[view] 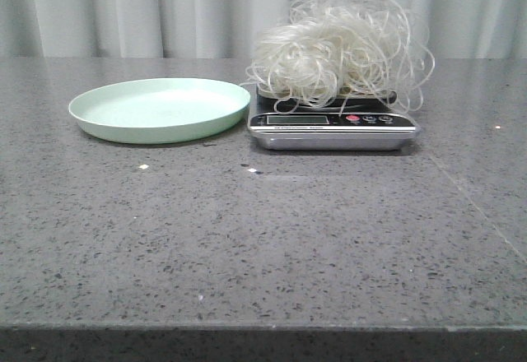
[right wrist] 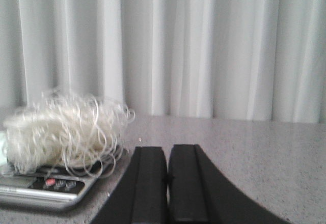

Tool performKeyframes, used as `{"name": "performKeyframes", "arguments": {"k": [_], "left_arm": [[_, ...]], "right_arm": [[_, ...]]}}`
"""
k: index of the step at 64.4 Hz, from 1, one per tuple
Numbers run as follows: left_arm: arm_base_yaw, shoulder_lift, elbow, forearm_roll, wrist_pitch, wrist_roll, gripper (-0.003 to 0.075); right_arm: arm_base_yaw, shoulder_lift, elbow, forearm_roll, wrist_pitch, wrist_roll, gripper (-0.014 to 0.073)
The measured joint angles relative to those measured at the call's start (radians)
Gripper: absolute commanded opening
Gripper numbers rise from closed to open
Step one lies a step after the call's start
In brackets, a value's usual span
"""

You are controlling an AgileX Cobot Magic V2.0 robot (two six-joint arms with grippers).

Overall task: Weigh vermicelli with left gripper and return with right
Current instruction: 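Withdraw the left gripper while the vermicelli rests on the scale, then lower the right gripper into the vermicelli on the scale and grasp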

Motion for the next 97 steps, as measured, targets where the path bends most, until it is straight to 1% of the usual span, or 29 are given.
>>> {"name": "performKeyframes", "arguments": {"k": [6,7,8,9,14,19,20,21,26,32,42,44,48,49,50,55,58,63,72,73,74,80,90,97], "left_arm": [[0.000,0.000,0.000,0.000,-0.002,0.000,0.0132],[0.000,0.000,0.000,0.000,-0.002,0.000,0.0132],[0.000,0.000,0.002,0.000,-0.002,0.000,0.0130],[0.000,0.000,0.002,0.000,-0.002,0.000,0.0129],[0.000,0.000,0.002,0.000,-0.004,0.000,0.0128],[0.000,0.000,0.002,0.000,-0.009,0.000,0.0128],[0.000,0.000,0.002,0.000,-0.009,0.000,0.0128],[0.000,0.000,0.002,0.000,-0.009,0.000,0.0128],[0.000,0.000,0.002,0.000,-0.009,0.000,0.0128],[0.000,0.000,0.002,0.000,-0.009,0.000,0.0128],[0.000,0.000,0.002,0.000,-0.009,0.000,0.0128],[0.000,0.000,0.002,0.000,-0.009,0.000,0.0128],[0.000,0.000,0.002,0.000,-0.009,0.000,0.0128],[0.000,0.000,0.002,0.000,-0.009,0.000,0.0128],[0.000,0.000,0.002,0.000,-0.009,0.000,0.0128],[0.000,0.000,0.002,0.000,-0.009,0.000,0.0128],[0.000,0.000,0.002,0.000,-0.009,0.000,0.0128],[0.000,0.000,0.002,0.000,-0.009,0.000,0.0128],[0.000,0.000,0.002,0.000,-0.009,0.000,0.0128],[0.000,0.000,0.002,0.000,-0.009,0.000,0.0128],[0.000,0.000,0.002,0.000,-0.009,0.000,0.0128],[0.000,0.000,0.002,0.000,-0.009,0.000,0.0128],[0.000,0.000,0.002,-0.002,-0.009,0.000,0.0128],[0.000,0.000,0.002,-0.002,-0.009,0.000,0.0128]], "right_arm": [[0.000,0.008,-0.074,0.019,0.066,0.002,0.0180],[0.000,0.005,-0.066,0.019,0.066,0.002,0.0180],[0.000,0.022,-0.105,0.022,0.095,0.002,0.0180],[0.000,0.027,-0.113,0.022,0.095,0.002,0.0180],[0.000,0.106,-0.216,0.026,0.149,0.002,0.0180],[0.000,0.243,-0.324,0.030,0.202,0.002,0.0180],[0.000,0.234,-0.316,0.030,0.202,0.002,0.0180],[0.000,0.282,-0.352,0.032,0.224,0.002,0.0180],[0.000,0.373,-0.409,0.035,0.255,0.002,0.0180],[0.000,0.461,-0.436,0.037,0.264,0.002,0.0180],[0.000,0.510,-0.441,0.052,0.295,0.002,0.0188],[0.000,0.513,-0.449,0.052,0.302,0.002,0.0201],[0.002,0.532,-0.482,0.053,0.328,0.002,0.0262],[0.006,0.543,-0.498,0.053,0.338,0.000,0.0303],[0.008,0.547,-0.510,0.053,0.346,0.000,0.0314],[0.039,0.619,-0.599,0.053,0.406,-0.018,0.0463],[0.062,0.665,-0.652,0.053,0.434,-0.025,0.0524],[0.116,0.785,-0.792,0.051,0.528,-0.047,0.0583],[0.198,0.974,-1.004,0.051,0.685,-0.089,0.0590],[0.211,1.022,-1.055,0.051,0.716,-0.099,0.0590],[0.211,1.013,-1.045,0.051,0.708,-0.096,0.0590],[0.254,1.169,-1.208,0.050,0.828,-0.117,0.0590],[0.271,1.361,-1.391,0.048,0.953,-0.153,0.0590],[0.277,1.458,-1.475,0.046,1.015,-0.178,0.0590]]}}
